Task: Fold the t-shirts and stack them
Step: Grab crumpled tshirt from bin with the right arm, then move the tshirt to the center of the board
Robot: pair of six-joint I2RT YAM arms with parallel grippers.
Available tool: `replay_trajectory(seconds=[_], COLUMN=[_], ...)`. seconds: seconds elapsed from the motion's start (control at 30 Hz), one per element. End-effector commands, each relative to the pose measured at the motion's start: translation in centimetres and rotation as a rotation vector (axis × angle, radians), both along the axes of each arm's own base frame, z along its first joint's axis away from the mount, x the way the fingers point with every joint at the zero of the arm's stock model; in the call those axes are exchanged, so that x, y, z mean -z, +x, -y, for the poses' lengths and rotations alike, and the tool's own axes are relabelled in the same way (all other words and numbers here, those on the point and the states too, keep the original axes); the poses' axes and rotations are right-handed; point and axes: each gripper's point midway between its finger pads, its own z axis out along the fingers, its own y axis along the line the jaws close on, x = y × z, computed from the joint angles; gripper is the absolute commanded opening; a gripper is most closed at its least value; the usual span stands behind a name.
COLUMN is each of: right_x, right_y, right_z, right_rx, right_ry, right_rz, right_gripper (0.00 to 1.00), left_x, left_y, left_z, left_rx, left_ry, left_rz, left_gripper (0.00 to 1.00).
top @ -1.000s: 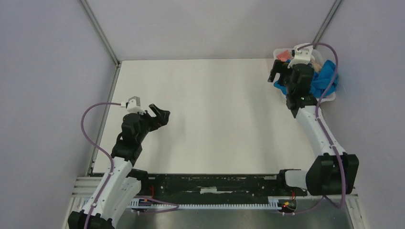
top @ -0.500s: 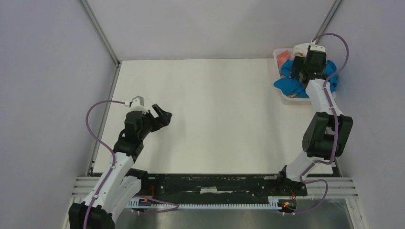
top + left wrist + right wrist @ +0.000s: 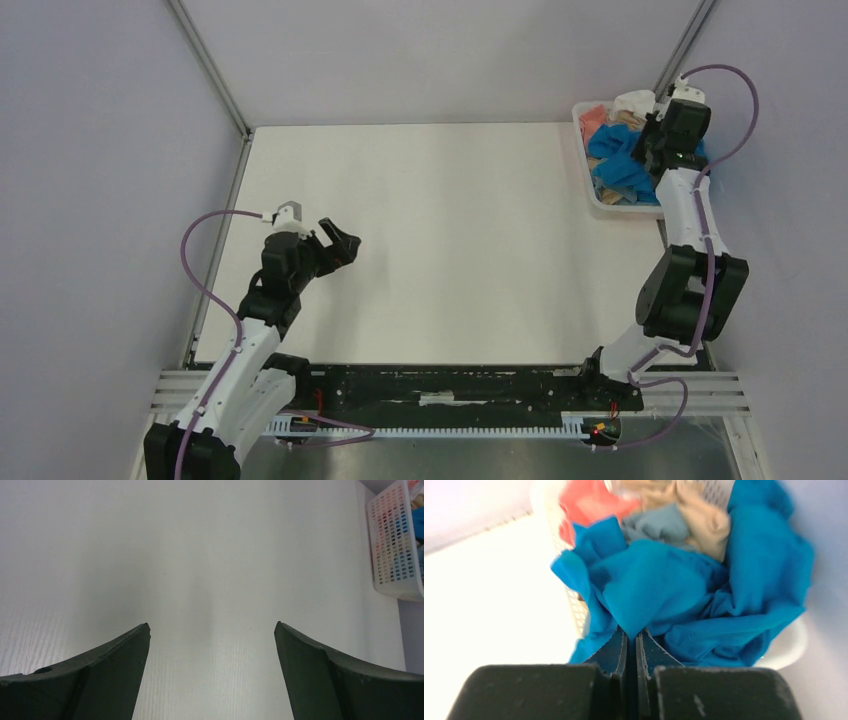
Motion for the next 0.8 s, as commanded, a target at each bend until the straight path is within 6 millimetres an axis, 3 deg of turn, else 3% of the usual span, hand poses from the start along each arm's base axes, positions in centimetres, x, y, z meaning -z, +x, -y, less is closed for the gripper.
replay_trajectory(seconds=[0.0, 0.13, 0.3, 0.37, 0.5, 0.57, 0.63, 0.77], right_x=[-15.6, -23.2, -31.0, -33.6, -36.6, -37.5, -38.2, -38.8], right_y=[-1.4, -4.1, -6.4, -7.4, -9.0, -10.7, -12.4, -14.9], right_z=[-0.6, -1.5, -6.9, -10.5, -19.1, -24.8, -28.7, -34.8], right_rx=[0.009, -0.010, -0.258, -0.410, -0.708, -0.907, -1.039, -1.200], right_ry=[-0.099, -0.164, -0.163, -0.146, -0.112, -0.075, 0.005, 0.117], right_rz=[0.421, 0.620, 0.847, 0.903, 0.947, 0.980, 0.999, 1.039], right_gripper=[0.00, 0.00, 0.00, 0.00, 0.00, 0.00, 0.00, 0.00], left_x=[-2.4, -2.6, -2.8, -2.9, -3.1, -3.2, -3.1, -3.4], left_y=[0.5, 0.4, 0.2, 0.2, 0.1, 0.0, 0.0, -0.3], left_z=[0.4, 0.4, 0.4, 0.4, 0.3, 0.2, 0.0, -0.3], left_rx=[0.013, 0.014, 0.011, 0.009, 0.006, 0.003, -0.011, -0.030], left_ry=[-0.029, -0.032, -0.037, -0.040, -0.042, -0.042, -0.042, -0.041], left_rz=[0.068, 0.074, 0.084, 0.087, 0.090, 0.093, 0.092, 0.085], left_gripper=[1.00, 1.00, 1.00, 1.00, 1.00, 1.00, 1.00, 1.00])
